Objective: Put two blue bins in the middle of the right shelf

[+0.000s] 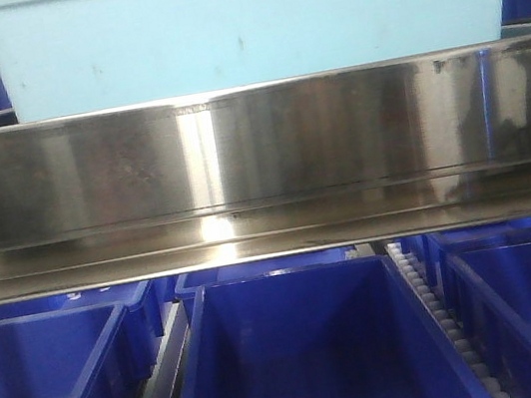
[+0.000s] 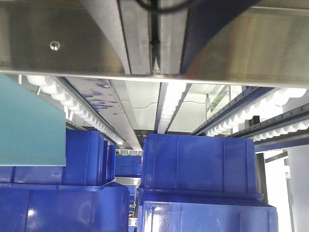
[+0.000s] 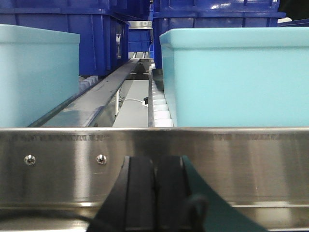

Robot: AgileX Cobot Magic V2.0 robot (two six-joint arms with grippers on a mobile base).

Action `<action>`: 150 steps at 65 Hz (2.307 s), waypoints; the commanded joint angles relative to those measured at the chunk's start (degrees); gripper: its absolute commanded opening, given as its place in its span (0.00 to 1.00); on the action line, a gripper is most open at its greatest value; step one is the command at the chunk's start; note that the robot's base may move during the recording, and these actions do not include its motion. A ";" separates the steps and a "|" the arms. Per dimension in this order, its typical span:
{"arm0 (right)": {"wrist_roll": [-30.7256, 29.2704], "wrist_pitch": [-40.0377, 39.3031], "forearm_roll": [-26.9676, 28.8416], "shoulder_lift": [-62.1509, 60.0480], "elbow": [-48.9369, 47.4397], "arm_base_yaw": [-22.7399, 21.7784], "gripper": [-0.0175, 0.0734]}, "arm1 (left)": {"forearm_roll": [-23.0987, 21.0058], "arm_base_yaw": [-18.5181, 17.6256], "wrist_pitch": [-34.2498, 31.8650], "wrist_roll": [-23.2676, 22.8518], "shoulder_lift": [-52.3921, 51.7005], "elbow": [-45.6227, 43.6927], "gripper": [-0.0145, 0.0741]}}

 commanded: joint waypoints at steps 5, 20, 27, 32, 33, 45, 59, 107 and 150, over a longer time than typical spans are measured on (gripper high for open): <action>-0.22 -1.22 -0.31 -0.16 -0.02 -0.15 0.01 | -0.08 -0.19 -1.00 0.05 -0.17 -0.17 0.04; -0.22 -1.22 -0.31 -0.16 -0.02 -0.15 0.01 | -0.08 -0.19 -1.00 0.05 -0.17 -0.17 0.04; -0.22 -1.22 -0.31 -0.16 -0.02 -0.15 0.01 | -0.08 -0.19 -1.00 0.05 -0.17 -0.17 0.04; -0.22 -1.22 -0.31 -0.16 -0.02 -0.15 0.01 | -0.08 -0.19 -1.00 0.05 -0.17 -0.17 0.04; -0.22 -1.22 -0.31 -0.16 -0.02 -0.15 0.01 | -0.08 -0.19 -1.00 0.05 -0.17 -0.17 0.04; -0.22 -2.67 -0.31 -0.16 -0.02 -0.14 0.01 | -0.08 -0.19 -2.39 0.05 -0.17 -0.17 0.04; -0.22 -5.79 -0.31 -0.16 -0.02 -0.14 0.01 | -0.08 -0.19 -3.90 0.05 -0.17 -0.17 0.04; 0.27 6.73 0.24 14.15 -31.79 -0.14 0.75 | -1.68 -1.70 11.65 0.05 14.17 -33.12 0.58; -0.64 29.42 0.24 45.78 -58.92 9.78 0.82 | -3.29 -19.67 38.52 0.05 49.95 -64.37 0.84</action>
